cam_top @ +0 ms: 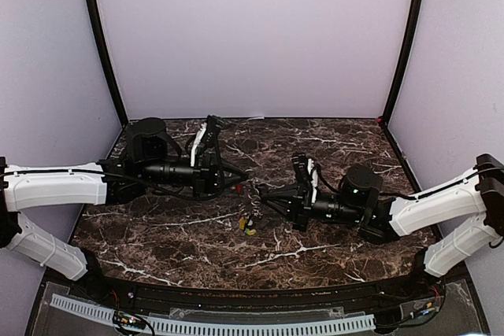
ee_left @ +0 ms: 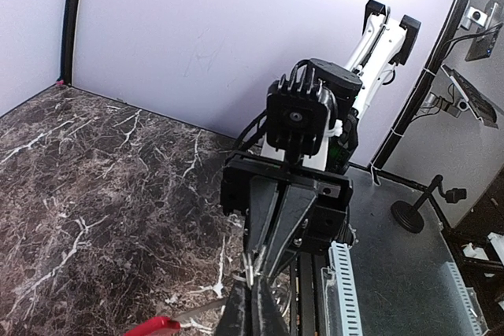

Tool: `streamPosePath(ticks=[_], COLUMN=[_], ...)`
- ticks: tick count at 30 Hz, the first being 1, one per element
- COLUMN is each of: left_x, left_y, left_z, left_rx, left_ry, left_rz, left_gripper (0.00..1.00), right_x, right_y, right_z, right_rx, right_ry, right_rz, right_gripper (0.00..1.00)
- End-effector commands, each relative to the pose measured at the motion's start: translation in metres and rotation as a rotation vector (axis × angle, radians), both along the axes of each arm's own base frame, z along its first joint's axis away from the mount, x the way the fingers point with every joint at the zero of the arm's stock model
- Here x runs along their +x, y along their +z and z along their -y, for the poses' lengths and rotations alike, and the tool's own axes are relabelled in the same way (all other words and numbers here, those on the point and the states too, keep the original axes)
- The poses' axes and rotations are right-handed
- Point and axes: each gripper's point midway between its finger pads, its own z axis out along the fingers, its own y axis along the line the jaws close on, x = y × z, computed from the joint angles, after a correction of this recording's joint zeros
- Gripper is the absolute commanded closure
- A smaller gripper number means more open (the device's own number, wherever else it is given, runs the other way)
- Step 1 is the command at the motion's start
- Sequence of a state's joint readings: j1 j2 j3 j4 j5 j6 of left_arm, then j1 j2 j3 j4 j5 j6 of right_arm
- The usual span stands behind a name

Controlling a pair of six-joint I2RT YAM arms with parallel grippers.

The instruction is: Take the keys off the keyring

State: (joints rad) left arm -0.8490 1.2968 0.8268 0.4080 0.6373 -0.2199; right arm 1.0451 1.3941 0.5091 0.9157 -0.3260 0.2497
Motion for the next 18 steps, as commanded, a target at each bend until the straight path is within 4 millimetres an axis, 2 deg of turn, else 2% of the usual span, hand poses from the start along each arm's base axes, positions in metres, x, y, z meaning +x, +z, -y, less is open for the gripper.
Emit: streamPosePath(ticks=[1, 18], left_x=[0.007, 0.026], left_y=[0.039, 0.033], left_z=[-0.012, -0.019], left_rx=[-0.092, -0.062], left_ry=[0.079, 0.204], left_rz=[0.127, 0.137], left_gripper=[1.0, 1.0], right_x=[-0.005, -0.006], right_y=[-0.004, 0.006], right_z=[0.006, 0.013], right_rx=[-0.01, 0.02], right_ry=[-0.011, -0.029], right_rz=[-0.023, -0.017], right_gripper=[1.0, 1.0])
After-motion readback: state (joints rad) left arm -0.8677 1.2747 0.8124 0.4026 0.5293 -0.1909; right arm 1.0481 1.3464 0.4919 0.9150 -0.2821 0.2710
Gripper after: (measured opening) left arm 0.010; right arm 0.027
